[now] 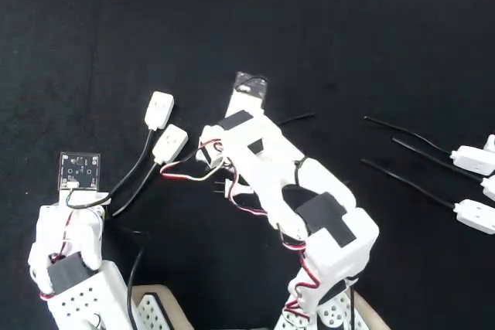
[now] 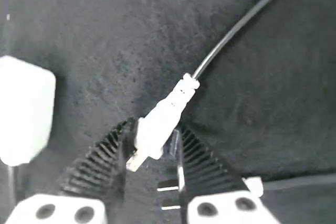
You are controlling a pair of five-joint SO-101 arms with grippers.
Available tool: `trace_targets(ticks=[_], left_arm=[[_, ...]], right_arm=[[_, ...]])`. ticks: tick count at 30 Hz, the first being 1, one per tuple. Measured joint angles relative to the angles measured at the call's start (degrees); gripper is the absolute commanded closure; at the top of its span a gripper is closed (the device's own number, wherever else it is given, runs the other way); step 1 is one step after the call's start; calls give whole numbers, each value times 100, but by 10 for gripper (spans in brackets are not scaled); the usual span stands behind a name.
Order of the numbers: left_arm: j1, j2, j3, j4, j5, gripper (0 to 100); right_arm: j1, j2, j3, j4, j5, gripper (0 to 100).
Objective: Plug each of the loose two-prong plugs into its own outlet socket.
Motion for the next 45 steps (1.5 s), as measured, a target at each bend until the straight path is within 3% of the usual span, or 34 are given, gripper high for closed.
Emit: trace_targets(ticks=[8, 12, 15, 24, 45], left_arm=[[0, 0, 0, 0, 0, 866], [0, 0, 0, 0, 0, 866], [0, 0, 0, 0, 0, 866], [0, 0, 0, 0, 0, 866], [0, 0, 0, 0, 0, 866]], right_arm=[[158, 158, -492, 1152, 2479, 959], [158, 369, -642, 1284, 3560, 842], [141, 457, -756, 1415, 3947, 748], [193, 624, -1354, 2426, 4202, 799], [545, 633, -1758, 2338, 3675, 801]])
